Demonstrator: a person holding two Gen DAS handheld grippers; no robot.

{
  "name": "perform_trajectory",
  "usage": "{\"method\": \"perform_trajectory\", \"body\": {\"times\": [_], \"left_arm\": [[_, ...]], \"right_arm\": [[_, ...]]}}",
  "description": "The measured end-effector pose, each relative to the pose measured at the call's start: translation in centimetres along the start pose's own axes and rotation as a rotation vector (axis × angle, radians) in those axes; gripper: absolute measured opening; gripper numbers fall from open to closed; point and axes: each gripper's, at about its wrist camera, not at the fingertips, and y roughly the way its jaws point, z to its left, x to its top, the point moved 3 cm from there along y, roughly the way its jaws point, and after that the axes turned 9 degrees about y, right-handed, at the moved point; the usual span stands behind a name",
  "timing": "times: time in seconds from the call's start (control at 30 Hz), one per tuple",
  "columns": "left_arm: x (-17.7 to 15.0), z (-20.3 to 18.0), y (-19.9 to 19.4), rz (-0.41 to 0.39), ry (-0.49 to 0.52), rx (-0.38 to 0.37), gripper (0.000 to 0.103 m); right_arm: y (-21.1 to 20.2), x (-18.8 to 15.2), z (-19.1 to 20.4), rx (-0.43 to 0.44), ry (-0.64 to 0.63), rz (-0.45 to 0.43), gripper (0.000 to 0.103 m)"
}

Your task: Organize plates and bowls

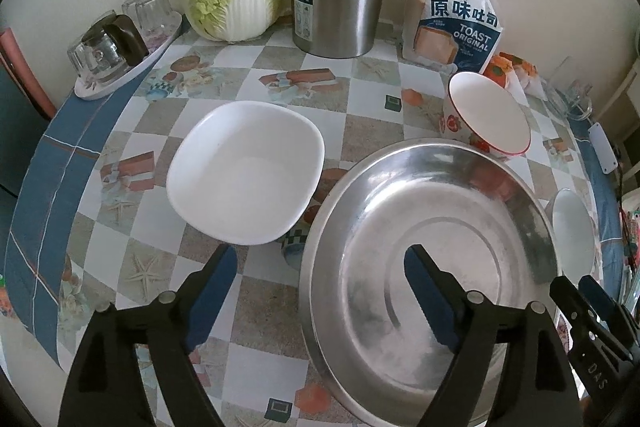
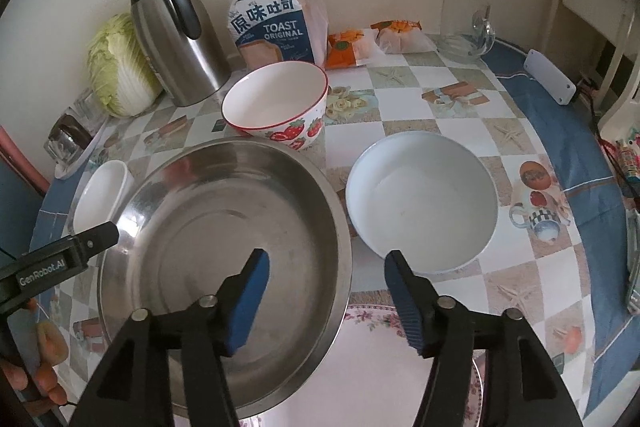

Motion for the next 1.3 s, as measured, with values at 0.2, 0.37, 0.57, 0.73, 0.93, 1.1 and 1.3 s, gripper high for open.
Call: {"method": "perform_trajectory", "body": {"times": [0.2,0.37,0.57,0.73,0.93,1.1,1.3], "left_arm": [[-0.2,-0.3,-0.3,-0.009,0.002,0.01,0.087],[-0.3,-0.5,-0.6,-0.018,0.002,0.015,0.088],[-0.4,-1.0,-1.4,-0.042,-0.011,-0.02,0.088],[-0.5,-1.6,-2.2,-0.07,-0.016,-0.045,0.088],[-0.7,-2.3,-3.1,-0.096,0.004,-0.048,0.088],[-1.2,-3.2,-4.1,-0.114,0.026,-0.061,0.103],[-2.4,-5.0,-5.3,-0.128,0.069,-0.063,0.103]], "right_arm": [[-0.4,-0.1,0.1,0.001,-0.01,-0.013,0.079],[-0.8,-0.1,0.1,0.005,-0.017,-0.023,0.092],[-1.5,0.0,-0.3,0.004,-0.004,-0.033,0.099],[-2.2,-0.1,-0.4,0.008,-0.003,-0.047,0.099],[-3.2,-0.1,-0.9,0.02,0.017,-0.061,0.099],[-4.2,-0.4,-1.4,0.021,0.027,-0.076,0.099],[-5.2,-1.4,-2.5,0.02,0.046,-0.089,0.1]]}}
